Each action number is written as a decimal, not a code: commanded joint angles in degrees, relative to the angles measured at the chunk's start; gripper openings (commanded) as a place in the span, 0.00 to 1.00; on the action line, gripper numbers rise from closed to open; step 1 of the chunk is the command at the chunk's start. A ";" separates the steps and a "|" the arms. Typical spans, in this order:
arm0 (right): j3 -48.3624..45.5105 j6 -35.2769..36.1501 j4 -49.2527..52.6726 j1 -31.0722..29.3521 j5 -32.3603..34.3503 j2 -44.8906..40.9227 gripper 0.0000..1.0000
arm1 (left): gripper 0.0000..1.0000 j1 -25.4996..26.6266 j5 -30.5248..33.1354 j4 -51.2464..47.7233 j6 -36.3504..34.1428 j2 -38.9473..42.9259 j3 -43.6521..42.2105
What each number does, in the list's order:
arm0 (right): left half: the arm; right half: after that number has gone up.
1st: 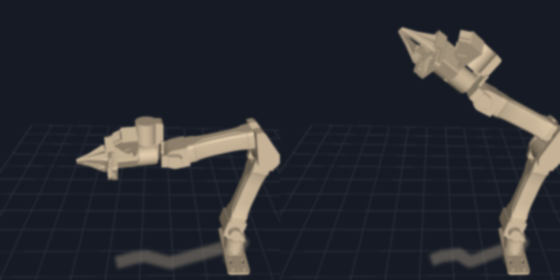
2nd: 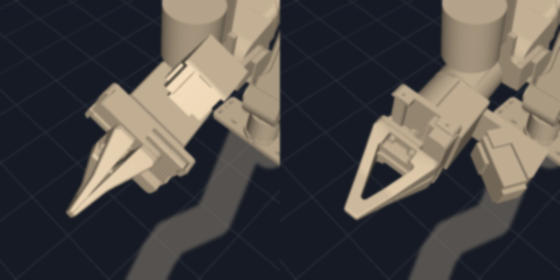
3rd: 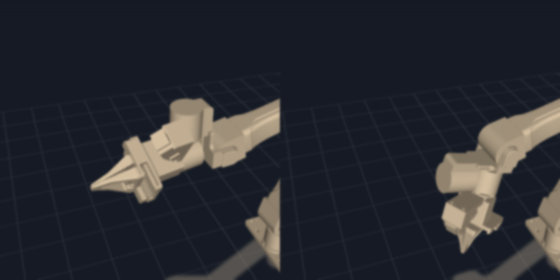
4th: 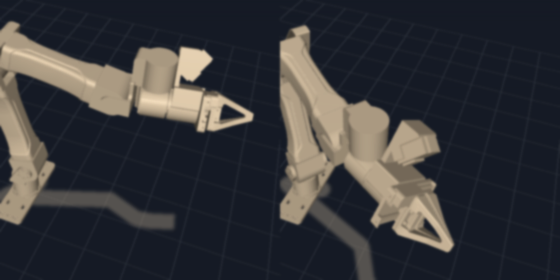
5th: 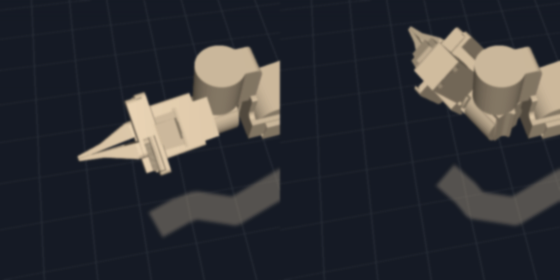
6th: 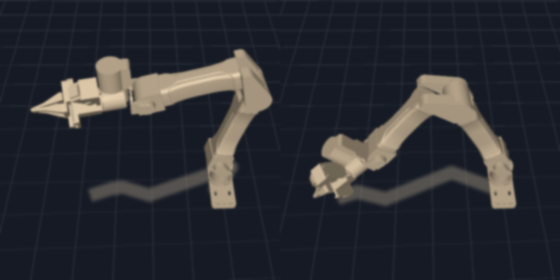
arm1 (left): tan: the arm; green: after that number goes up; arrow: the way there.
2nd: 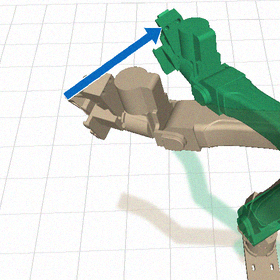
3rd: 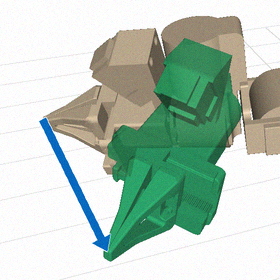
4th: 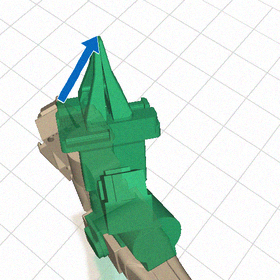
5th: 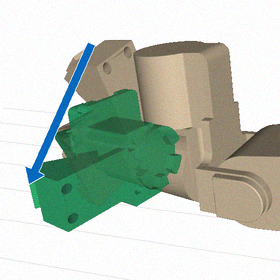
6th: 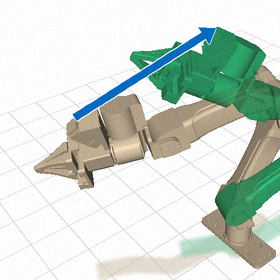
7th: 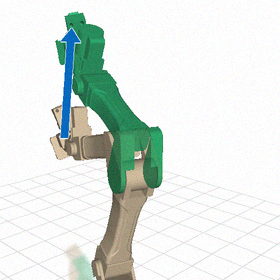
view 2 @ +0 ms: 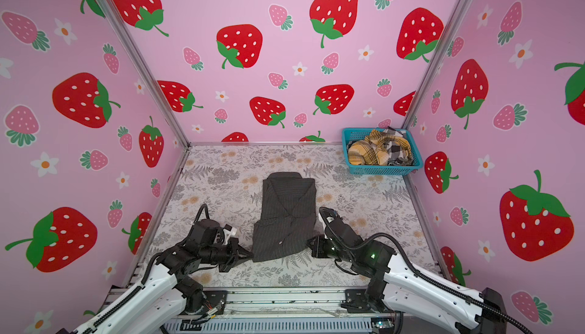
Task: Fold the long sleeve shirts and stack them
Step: 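Lift the near edge and fold it away from the robot with both grippers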
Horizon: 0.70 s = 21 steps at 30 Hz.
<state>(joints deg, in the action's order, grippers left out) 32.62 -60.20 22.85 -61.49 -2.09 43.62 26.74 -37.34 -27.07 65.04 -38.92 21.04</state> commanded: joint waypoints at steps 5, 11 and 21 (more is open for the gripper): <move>2.01 -2.29 0.86 -0.21 4.18 -1.23 0.00 | 0.00 0.24 2.27 0.51 2.82 0.59 4.38; 0.62 -3.42 0.80 -0.25 4.59 -2.26 0.00 | 0.00 0.32 1.48 1.37 2.64 -1.01 7.06; 1.35 -5.45 1.13 0.07 7.58 -3.60 0.00 | 0.00 0.24 0.39 6.98 6.94 -2.74 6.74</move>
<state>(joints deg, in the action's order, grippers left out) 32.67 -63.86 23.68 -61.49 2.66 40.18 26.81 -36.47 -23.64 69.14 -41.17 25.76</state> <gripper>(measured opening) 0.058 0.044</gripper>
